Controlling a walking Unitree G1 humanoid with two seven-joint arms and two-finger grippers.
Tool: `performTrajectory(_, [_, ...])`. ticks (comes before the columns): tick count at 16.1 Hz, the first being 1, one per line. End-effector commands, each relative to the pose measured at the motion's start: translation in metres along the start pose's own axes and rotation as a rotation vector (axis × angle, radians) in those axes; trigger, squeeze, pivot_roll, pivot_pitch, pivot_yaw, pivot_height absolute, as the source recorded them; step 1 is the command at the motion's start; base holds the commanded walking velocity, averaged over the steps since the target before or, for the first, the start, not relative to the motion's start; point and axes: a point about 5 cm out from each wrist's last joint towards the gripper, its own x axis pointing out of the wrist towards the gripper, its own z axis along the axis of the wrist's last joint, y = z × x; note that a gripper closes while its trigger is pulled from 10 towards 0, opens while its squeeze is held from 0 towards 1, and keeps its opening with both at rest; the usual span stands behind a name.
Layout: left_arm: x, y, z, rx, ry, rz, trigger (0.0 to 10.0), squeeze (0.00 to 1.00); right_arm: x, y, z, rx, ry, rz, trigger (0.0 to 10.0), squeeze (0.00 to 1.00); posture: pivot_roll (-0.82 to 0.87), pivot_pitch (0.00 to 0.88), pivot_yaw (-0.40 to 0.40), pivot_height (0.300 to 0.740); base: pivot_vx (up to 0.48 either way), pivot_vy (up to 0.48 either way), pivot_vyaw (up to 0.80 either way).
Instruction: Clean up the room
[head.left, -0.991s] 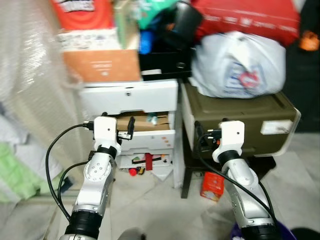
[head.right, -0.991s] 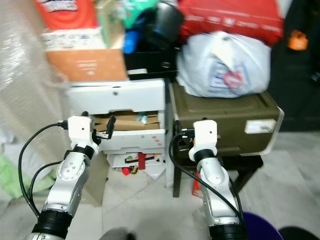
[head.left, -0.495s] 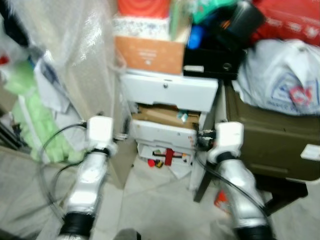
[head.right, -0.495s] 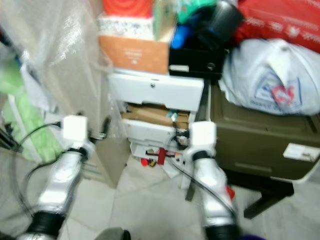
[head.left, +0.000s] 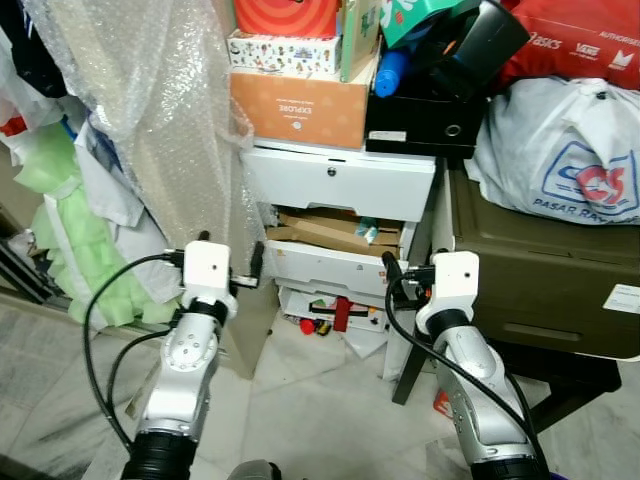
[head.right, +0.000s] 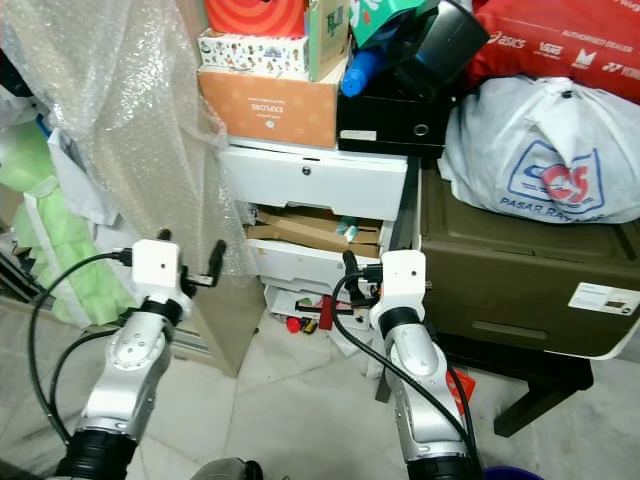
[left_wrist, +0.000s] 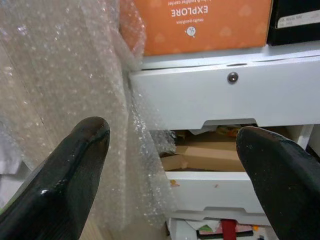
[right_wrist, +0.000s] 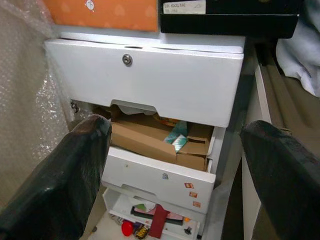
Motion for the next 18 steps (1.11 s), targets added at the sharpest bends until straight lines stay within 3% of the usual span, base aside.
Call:
performTrajectory(1, [-0.001, 0.002, 0.001, -0.002, 0.004, 0.003, 10.0, 0.00, 0.000, -0.001, 0.002, -0.002, 0.002, -0.012, 10.0, 0.00, -0.01, 0.000, 0.029, 0.740, 0.000, 0.000, 0.00])
performTrajectory(8, [0.000, -0.003, 0.004, -0.034, -0.009, -0.057, 10.0, 0.00, 0.003, 0.001, 0.000, -0.012, 0.020, -0.010, 10.0, 0.00, 0.00, 0.000, 0.029, 0.740, 0.000, 0.000, -0.11])
performTrajectory(12, [0.001, -0.006, 0.006, -0.045, -0.022, -0.087, 10.0, 0.00, 0.005, 0.000, 0.001, -0.016, 0.023, -0.009, 10.0, 0.00, -0.01, 0.000, 0.028, 0.740, 0.332, 0.000, -0.19])
performTrajectory(16, [0.002, -0.008, 0.006, -0.052, -0.021, -0.086, 10.0, 0.00, 0.006, 0.001, 0.003, -0.019, 0.005, 0.007, 10.0, 0.00, -0.01, 0.000, 0.025, 0.740, 0.000, 0.000, 0.00])
performTrajectory(18, [0.002, -0.008, 0.006, -0.050, -0.025, -0.091, 10.0, 0.00, 0.007, -0.001, 0.001, -0.015, 0.021, -0.003, 10.0, 0.00, -0.01, 0.000, 0.024, 0.740, 0.000, 0.000, -0.68])
